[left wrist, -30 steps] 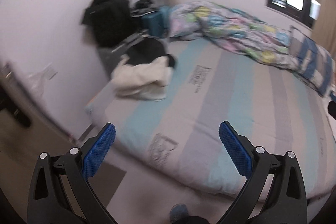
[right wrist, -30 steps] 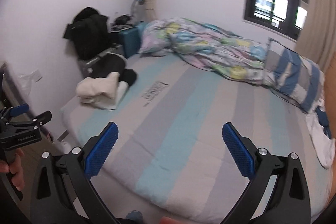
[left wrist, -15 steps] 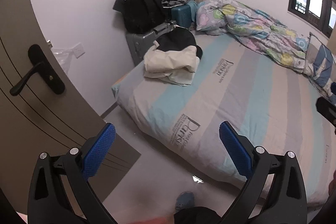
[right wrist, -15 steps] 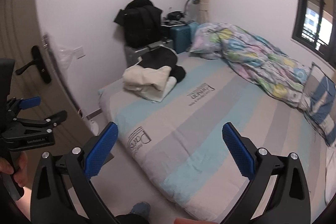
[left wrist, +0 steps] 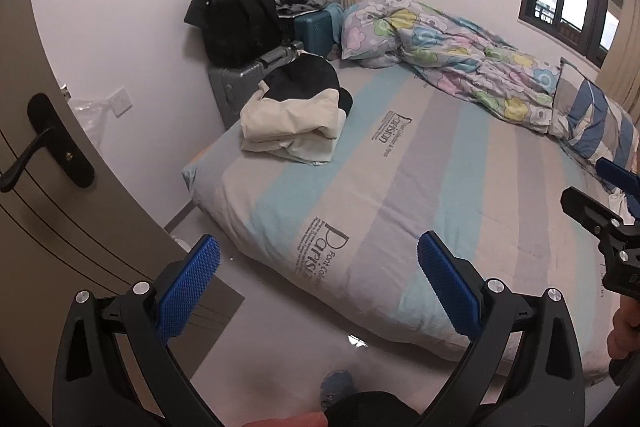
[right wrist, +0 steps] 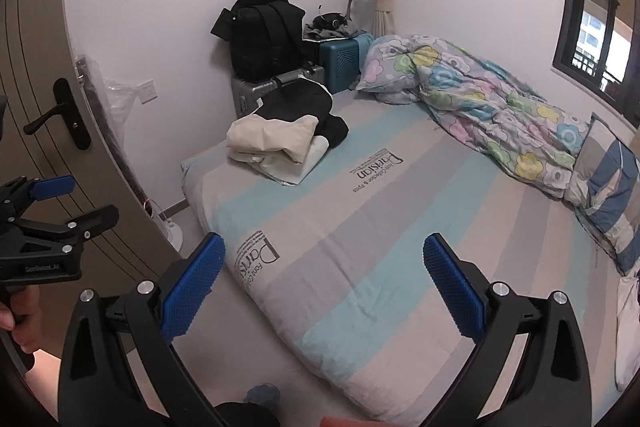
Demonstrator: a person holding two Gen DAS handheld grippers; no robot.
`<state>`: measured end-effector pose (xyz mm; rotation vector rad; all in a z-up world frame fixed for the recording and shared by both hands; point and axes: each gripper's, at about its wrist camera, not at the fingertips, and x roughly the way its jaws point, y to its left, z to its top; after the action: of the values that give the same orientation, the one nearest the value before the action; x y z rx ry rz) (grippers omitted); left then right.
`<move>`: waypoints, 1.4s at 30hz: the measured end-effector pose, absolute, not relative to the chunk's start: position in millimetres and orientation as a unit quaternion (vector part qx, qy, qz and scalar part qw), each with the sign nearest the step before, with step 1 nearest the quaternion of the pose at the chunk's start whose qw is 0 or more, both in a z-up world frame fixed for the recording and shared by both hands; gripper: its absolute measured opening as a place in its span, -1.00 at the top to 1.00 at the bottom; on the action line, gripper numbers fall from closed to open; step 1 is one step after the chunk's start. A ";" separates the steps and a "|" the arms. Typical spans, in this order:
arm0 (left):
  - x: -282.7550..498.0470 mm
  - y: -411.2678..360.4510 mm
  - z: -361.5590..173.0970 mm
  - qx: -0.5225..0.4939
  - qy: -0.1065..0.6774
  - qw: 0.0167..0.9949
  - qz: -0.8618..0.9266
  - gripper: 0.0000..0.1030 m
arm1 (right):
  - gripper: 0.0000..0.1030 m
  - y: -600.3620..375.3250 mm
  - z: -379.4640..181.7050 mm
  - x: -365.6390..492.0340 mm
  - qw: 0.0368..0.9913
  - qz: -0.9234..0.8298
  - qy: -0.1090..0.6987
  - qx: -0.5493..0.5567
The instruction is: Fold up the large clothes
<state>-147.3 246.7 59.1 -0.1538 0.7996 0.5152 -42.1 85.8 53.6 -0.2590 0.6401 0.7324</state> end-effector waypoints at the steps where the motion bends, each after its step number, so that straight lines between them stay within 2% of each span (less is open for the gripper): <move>1: -147.4 246.1 59.3 -0.076 0.384 0.887 0.244 -0.89 | -0.86 86.2 53.8 -41.9 0.877 0.350 0.306 -0.126; 42: -143.9 259.7 46.5 -0.092 0.388 0.880 0.258 -0.89 | -0.86 97.8 52.6 -36.2 0.879 0.352 0.287 -0.145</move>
<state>-143.9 259.7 46.5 -0.1913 0.8081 0.5379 -36.2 97.8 52.6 -0.3012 0.5975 0.7337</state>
